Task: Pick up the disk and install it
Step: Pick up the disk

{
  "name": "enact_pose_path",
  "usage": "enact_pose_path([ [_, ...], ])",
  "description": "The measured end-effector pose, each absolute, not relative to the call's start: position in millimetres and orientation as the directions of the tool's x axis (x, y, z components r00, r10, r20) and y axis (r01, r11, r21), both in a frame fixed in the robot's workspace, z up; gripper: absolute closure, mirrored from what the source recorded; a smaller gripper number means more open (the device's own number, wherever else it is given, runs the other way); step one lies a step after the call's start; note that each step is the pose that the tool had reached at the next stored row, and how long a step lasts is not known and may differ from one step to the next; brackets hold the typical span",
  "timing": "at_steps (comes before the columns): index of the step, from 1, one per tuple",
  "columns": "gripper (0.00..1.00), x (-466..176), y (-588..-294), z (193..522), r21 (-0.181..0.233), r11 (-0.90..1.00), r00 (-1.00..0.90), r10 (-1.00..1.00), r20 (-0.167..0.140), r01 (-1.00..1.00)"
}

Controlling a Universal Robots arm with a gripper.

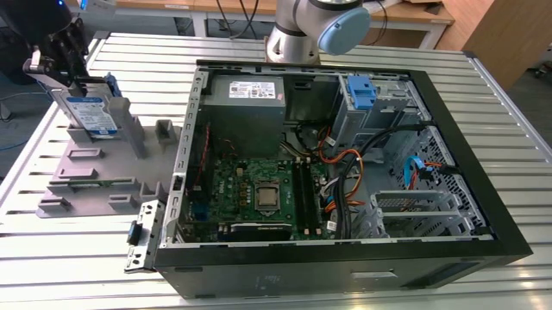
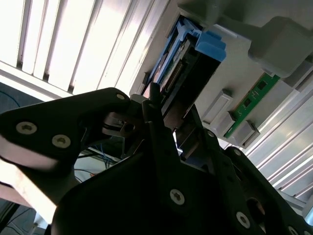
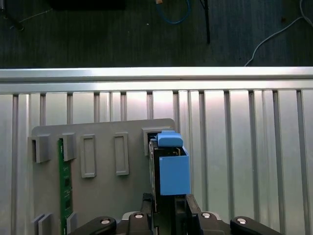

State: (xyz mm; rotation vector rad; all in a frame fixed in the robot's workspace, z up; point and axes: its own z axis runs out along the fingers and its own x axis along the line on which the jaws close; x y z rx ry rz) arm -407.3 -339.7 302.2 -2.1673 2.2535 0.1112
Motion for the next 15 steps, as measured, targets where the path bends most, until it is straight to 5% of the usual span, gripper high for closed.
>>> enact_pose_path([
  [15,0.64,-407.5,-341.7,302.0,0.042,0.038,-0.040,-0.998,-0.054,-0.998],
])
